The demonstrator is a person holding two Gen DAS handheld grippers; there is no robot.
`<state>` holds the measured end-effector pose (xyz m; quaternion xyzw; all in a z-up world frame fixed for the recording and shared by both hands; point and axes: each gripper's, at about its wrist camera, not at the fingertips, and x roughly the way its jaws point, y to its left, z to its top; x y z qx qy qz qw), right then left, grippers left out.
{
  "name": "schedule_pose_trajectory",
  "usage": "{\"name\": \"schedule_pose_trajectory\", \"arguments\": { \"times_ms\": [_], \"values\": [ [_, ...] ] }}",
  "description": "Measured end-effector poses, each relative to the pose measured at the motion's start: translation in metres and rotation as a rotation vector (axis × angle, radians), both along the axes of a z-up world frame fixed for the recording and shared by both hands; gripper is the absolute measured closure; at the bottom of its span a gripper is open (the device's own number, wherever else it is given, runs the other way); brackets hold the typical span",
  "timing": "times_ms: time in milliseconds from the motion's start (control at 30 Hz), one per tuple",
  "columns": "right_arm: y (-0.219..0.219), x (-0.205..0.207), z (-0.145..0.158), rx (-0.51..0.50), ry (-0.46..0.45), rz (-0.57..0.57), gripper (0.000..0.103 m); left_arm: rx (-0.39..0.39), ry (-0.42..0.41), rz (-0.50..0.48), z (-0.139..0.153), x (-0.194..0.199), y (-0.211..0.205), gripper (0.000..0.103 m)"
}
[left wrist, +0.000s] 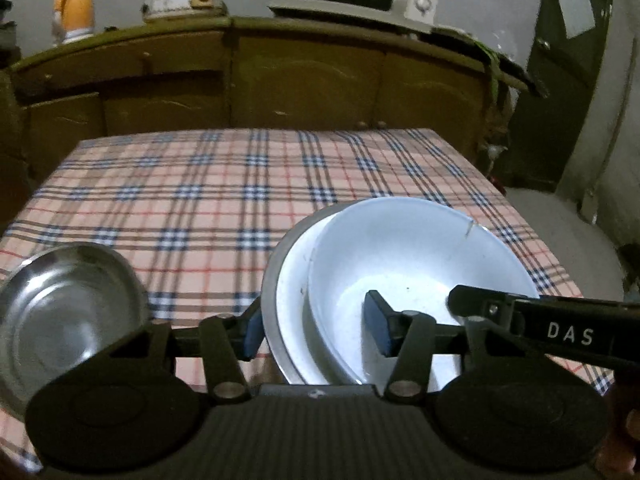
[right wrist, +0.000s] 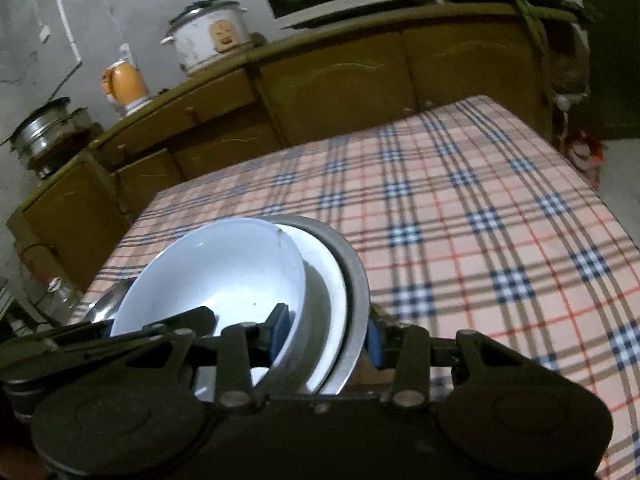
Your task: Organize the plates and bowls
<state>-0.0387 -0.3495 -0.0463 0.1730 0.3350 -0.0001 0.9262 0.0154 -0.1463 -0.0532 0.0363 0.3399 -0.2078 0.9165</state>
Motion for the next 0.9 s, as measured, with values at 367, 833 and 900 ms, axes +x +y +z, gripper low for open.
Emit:
{"name": "schedule_pose_trajectory", "arguments": {
  "times_ms": [367, 833, 900],
  "values": [
    [0.089, 0.032, 0.023, 0.001, -0.034, 0.158, 0.054, 0.006, -0.044, 0.163, 0.029, 0.002, 0.083, 0.05],
    [0.217, 0.083, 0.01, 0.001, -0.002, 0.313, 0.054, 0.007, -0.016, 0.326, 0.028, 0.025, 0.191, 0.05],
    [0.227, 0.088, 0.005, 0.004, 0.004, 0.315, 0.054, 0.008, -0.012, 0.328, 0.025, 0.031, 0.201, 0.05]
  ]
}}
